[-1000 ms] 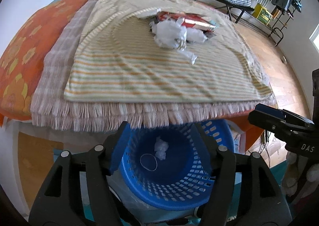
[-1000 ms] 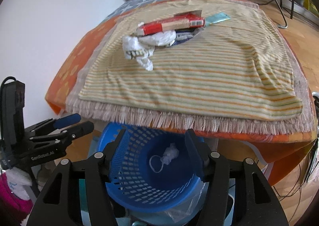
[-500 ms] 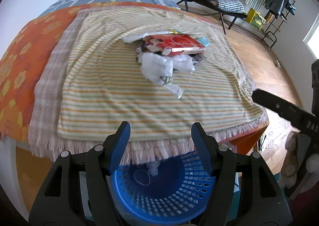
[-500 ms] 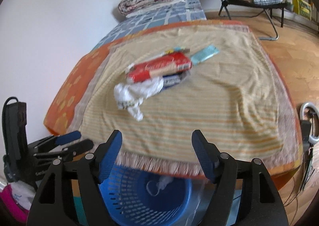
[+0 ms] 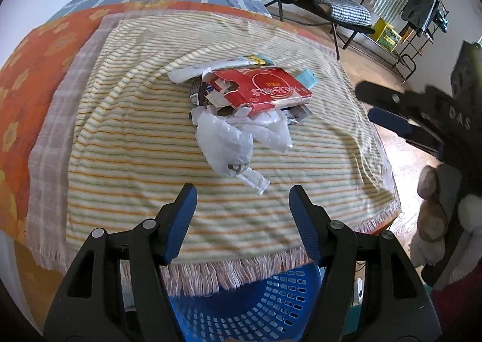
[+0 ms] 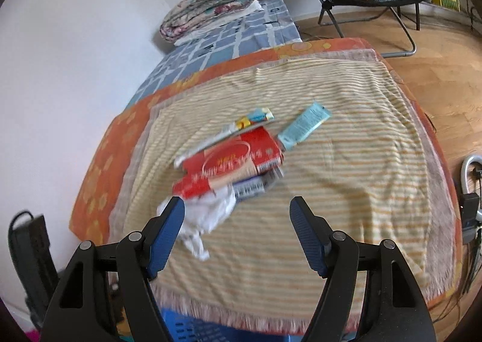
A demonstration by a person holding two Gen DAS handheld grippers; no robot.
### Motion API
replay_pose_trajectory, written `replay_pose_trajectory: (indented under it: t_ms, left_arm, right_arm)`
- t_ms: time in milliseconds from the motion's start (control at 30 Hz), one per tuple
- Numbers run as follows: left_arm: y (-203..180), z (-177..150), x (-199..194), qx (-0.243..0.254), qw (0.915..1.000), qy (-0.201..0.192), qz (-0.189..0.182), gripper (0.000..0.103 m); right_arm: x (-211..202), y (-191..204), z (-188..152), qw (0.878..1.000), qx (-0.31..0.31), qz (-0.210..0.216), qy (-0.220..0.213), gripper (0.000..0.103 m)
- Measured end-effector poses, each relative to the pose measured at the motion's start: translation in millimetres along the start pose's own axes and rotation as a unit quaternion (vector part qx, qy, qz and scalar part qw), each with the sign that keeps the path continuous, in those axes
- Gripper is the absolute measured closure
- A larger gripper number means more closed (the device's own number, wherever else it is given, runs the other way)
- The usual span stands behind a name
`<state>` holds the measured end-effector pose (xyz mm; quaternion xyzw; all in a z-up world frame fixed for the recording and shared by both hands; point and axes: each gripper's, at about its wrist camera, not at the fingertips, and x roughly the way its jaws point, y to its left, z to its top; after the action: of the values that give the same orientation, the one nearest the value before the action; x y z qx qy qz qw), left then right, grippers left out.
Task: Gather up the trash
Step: 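Move both grippers back over the trash pile on the towel, then grasp the white plastic bags with the left gripper while the right gripper grasps the red box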
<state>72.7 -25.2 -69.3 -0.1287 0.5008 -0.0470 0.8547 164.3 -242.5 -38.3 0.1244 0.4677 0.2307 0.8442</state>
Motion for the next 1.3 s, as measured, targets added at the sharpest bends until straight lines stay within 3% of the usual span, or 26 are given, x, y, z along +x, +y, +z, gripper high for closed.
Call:
replay_pose_trajectory:
  t_ms: [333,500,867,1133,1167,1233,1300]
  left_arm:
    - [15.9,14.8,17.2,-0.028,0.9995,0.011,0.001,0.037]
    - [17.3,17.8,25.9,-0.034,0.9992,0.018,-0.004,0.038]
    - [19.8,31.8,48.9,-0.043,0.9987,0.028,0.002,0.038]
    - [28.9,33.8,68.7,-0.057,0.9971,0.05,-0.002,0.038]
    - [29.0,34.1,69.7,-0.056,0.9972,0.05,-0.001,0.038]
    - [29.3,34.7,71.3,-0.056,0.9971,0.053,-0.002,0.055]
    - [30.3,35.6,74.2,-0.057,0.9967,0.057,-0.004,0.059]
  right_arm:
    - [46.6,-21.0,30.6,0.996,0.081,0.027,0.025,0.031]
    - [55.0,-18.2,39.9,0.991,0.109,0.069,0.028,0.031]
    - [91.8,-11.3,28.7,0.984,0.141,0.05,0.092,0.031]
    - [112.8,-28.7,23.2,0.972,0.2,0.083,0.094,0.031]
    - [114.9,-30.1,23.5,0.971,0.205,0.085,0.093,0.031]
    - [117.5,-31.6,22.8,0.969,0.212,0.088,0.091,0.031]
    - [121.5,-33.7,22.0,0.967,0.222,0.092,0.089,0.034]
